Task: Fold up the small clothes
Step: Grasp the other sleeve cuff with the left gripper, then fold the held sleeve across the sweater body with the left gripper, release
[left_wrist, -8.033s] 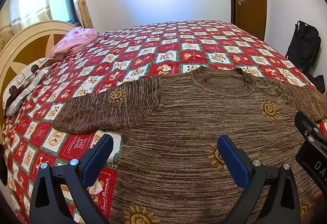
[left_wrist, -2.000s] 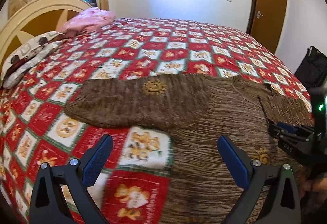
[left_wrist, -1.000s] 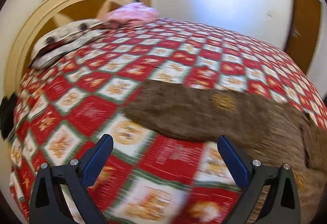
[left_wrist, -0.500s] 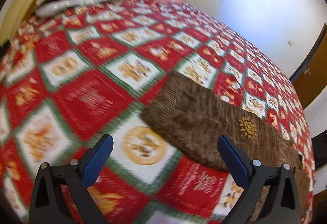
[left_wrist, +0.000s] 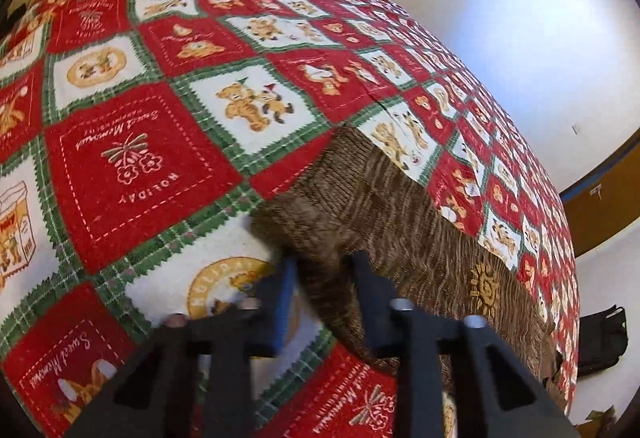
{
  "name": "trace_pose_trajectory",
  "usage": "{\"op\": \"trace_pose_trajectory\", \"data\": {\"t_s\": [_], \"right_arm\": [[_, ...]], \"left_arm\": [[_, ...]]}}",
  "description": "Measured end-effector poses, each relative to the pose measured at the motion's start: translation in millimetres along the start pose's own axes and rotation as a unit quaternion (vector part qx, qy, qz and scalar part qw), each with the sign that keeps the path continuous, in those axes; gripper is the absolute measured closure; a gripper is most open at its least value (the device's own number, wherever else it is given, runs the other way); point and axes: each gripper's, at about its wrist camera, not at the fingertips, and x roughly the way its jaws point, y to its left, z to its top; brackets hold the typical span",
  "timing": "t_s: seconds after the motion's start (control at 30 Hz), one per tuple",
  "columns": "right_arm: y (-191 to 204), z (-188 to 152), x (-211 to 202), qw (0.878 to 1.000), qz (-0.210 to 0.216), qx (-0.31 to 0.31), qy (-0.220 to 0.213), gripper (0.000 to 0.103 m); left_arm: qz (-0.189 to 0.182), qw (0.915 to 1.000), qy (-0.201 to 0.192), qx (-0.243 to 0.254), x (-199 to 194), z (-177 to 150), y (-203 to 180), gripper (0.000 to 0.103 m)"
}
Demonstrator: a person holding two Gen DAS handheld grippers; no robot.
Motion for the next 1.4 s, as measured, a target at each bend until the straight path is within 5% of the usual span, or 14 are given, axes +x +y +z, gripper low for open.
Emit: {"op": "trace_pose_trajectory", "data": {"t_s": [0.13,0.3,0.47,0.6,0.73,0.9,1.17,1.4], "right_arm": [[1.4,-2.8,0.8,1.0,0.004,0.002,0.007,0.036],[-2.7,-6.6,0.2,1.0,0.01,0.021,0.018,0.036],[-7.7,-9.0,0.8,0.999,0.009,0.033,0.026,0.036],[-11.8,-9.8,3.6,0.998,0.015,0.047,0.035,0.036],[-15.4,-12.9,7.5,0.997,0.024,0.057,0.046,0.036],[-19.7,-17.2,11.0,0.995,0.036,0.068,0.061,0.036],[-15.7,-11.8,19.0,0.993,0.065,0.057,0.084,0.035],[-2.0,21.1,43.7,0.982,0.142,0.078,0.1,0.031]], "left_arm": [[0.008,0.9999,-0.007,0.011,-2.2,-0.7,-1.1,0.095],[0.03,0.9977,-0.02,0.058,-6.4,-3.1,-24.0,0.096],[0.005,0.987,-0.061,0.148,-33.8,-17.1,-82.9,0.097],[-0.04,0.9653,-0.091,0.241,-61.3,-53.5,-149.0,0.096],[-0.088,0.939,-0.079,0.323,-68.7,-105.7,-203.4,0.096],[-0.089,0.9094,-0.05,0.403,-49.8,-173.3,-239.1,0.096],[-0.078,0.9113,0.007,0.404,-19.9,-202.9,-232.1,0.096],[-0.132,0.91,0.074,0.386,-35.7,-195.1,-216.3,0.092]]}}
